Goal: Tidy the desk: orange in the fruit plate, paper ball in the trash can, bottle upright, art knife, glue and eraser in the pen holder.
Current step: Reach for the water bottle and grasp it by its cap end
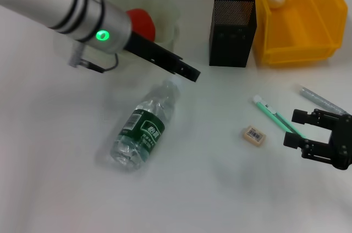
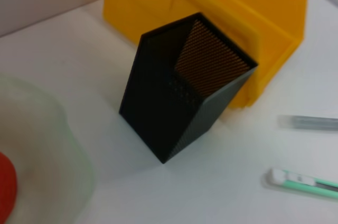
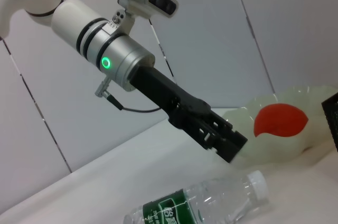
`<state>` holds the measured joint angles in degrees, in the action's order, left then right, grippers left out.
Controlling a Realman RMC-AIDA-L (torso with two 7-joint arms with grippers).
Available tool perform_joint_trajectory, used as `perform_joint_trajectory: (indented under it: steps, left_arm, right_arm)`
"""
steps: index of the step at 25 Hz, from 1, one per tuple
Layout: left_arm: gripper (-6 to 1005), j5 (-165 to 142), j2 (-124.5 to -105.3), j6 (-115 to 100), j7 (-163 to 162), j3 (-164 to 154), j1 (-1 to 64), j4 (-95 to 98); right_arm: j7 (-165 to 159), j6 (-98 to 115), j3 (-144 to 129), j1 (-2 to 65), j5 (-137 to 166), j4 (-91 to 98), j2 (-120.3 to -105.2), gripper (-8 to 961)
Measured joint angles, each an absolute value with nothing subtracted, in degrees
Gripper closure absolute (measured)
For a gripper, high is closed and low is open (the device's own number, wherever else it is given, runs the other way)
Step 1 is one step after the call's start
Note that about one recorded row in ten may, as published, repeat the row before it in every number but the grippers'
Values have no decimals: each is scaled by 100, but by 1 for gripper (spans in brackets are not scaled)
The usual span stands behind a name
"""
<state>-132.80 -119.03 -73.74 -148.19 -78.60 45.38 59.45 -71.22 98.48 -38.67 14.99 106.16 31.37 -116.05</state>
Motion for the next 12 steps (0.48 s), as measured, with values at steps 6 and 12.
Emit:
perform_joint_trajectory:
  steps: [6,12]
  left_arm:
    - [216,-13496,-11909,-6539,-15398,-8663,4551,5619]
    - [216,-13544,-11909,-6243,-15438,-8712,4526,5285]
  right_arm:
    - [-7068,9837,-3866,1506,10617,3070,-11644,258]
    - [-7054,9825,-3867,1569,10618,3046,-11660,260]
